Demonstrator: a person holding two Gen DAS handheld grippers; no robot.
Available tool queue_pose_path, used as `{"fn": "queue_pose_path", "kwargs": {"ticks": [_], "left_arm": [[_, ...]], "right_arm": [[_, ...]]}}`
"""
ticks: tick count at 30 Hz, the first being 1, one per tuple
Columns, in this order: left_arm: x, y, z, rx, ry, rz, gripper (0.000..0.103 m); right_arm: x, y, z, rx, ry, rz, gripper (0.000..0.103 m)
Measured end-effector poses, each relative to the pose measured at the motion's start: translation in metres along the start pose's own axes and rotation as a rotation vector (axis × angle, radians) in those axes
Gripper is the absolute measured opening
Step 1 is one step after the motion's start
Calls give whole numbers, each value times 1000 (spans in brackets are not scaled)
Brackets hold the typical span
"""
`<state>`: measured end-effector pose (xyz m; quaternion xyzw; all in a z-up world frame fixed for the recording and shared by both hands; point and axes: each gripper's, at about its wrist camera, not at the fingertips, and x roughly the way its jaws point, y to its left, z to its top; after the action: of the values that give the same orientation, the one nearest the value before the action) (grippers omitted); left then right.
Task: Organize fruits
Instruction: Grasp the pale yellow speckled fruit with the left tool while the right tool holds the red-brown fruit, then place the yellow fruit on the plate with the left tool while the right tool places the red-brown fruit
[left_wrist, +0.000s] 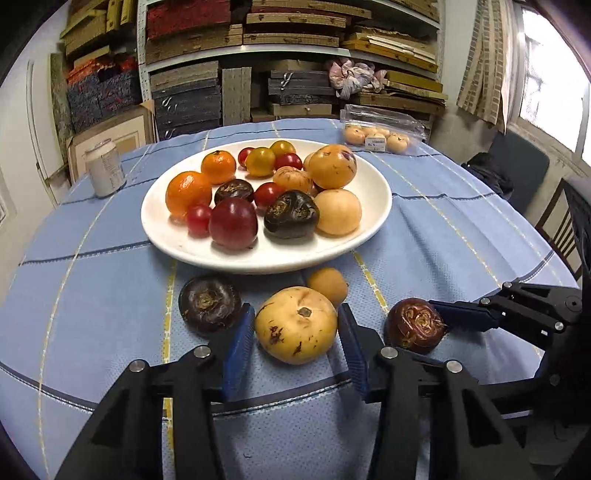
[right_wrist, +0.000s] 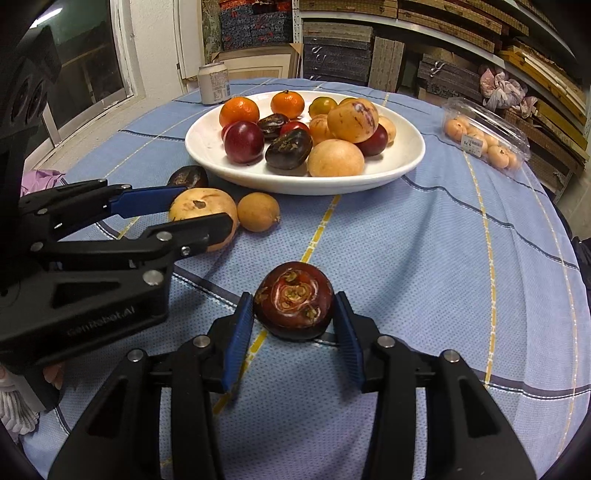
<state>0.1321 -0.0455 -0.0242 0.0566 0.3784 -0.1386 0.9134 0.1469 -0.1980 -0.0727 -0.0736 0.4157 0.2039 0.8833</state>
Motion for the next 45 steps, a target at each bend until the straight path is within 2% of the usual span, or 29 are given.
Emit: {"fn": "queue_pose_path", "kwargs": {"ticks": [3, 5, 9, 14, 20, 29, 40, 45], "left_arm": [[7, 1, 2, -1, 20, -27, 47], [22, 9, 5, -45, 92, -75, 47], [23, 18, 5, -86, 65, -80, 47], [13, 17, 2, -57, 20, -21, 47], [-16, 3, -6, 22, -63, 108, 47], [-49, 6, -10, 0, -164, 208, 47], [-68, 15, -12, -29, -215, 236, 47], [-71, 16, -10, -26, -228, 245, 47]], "right_arm": [[0, 0, 0, 0, 0, 0, 45], [0, -1, 0, 1, 0, 2, 45], [-1, 0, 0, 3, 0, 4, 45], [0, 0, 0, 5, 0, 7, 45], [0, 0, 0, 6, 0, 7, 45], [-1, -1, 0, 24, -5, 14, 43], [-7, -4, -1, 55, -23, 21, 43], [-25, -9, 0, 85, -78, 28, 43]]}}
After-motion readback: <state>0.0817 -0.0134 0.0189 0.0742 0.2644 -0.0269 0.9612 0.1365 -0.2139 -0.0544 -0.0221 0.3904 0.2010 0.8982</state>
